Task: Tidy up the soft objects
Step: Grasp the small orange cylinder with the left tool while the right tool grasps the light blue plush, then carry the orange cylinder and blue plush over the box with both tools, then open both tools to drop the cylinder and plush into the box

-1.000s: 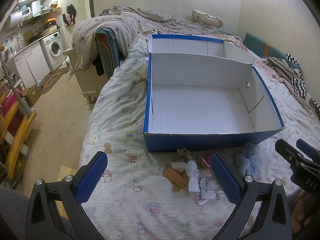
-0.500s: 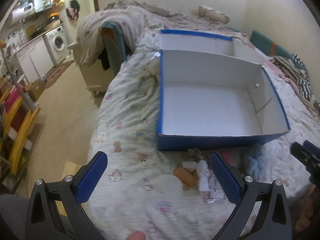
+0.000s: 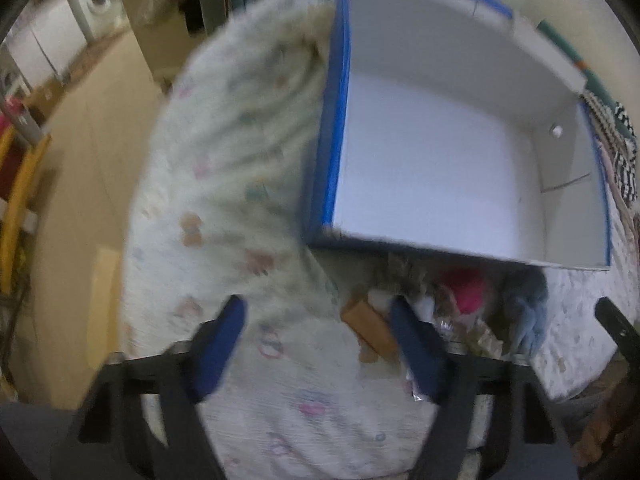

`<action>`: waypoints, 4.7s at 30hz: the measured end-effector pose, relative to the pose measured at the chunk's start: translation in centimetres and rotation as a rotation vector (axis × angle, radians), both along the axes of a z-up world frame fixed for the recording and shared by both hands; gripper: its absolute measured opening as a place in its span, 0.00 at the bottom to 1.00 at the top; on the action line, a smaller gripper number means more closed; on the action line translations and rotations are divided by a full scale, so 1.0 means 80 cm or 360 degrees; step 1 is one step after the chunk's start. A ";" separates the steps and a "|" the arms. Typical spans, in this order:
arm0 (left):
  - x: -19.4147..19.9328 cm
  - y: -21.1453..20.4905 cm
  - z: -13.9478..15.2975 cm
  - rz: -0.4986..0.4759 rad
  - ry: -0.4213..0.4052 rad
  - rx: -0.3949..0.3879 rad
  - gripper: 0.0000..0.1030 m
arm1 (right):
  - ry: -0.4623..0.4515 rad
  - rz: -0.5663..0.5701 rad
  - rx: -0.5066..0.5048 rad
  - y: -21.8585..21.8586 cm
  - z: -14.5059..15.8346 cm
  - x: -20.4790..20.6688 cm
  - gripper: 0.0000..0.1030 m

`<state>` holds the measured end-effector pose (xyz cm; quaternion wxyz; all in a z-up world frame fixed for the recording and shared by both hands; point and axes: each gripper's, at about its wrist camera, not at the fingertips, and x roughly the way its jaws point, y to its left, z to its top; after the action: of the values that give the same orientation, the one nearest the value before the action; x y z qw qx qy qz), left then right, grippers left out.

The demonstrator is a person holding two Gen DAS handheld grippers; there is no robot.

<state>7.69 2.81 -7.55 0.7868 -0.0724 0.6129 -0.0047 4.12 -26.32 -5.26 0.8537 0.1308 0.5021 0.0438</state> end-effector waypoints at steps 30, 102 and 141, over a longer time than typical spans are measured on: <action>-0.002 -0.030 -0.054 0.0011 0.0164 -0.0203 0.06 | 0.0117 0.0056 -0.0044 0.007 -0.030 0.017 1.00; 0.091 -0.105 0.082 -0.0342 -0.0430 0.0094 0.06 | -0.0181 0.0070 0.0287 0.011 0.047 0.100 0.10; 0.095 -0.124 0.011 -0.0375 -0.0370 0.0036 0.15 | 0.0053 0.0118 0.0140 0.033 -0.022 0.126 0.14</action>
<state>15.29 -7.11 -6.67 0.8472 0.0097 0.5221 -0.0984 14.19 -23.66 -7.04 0.8364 0.1502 0.5184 0.0954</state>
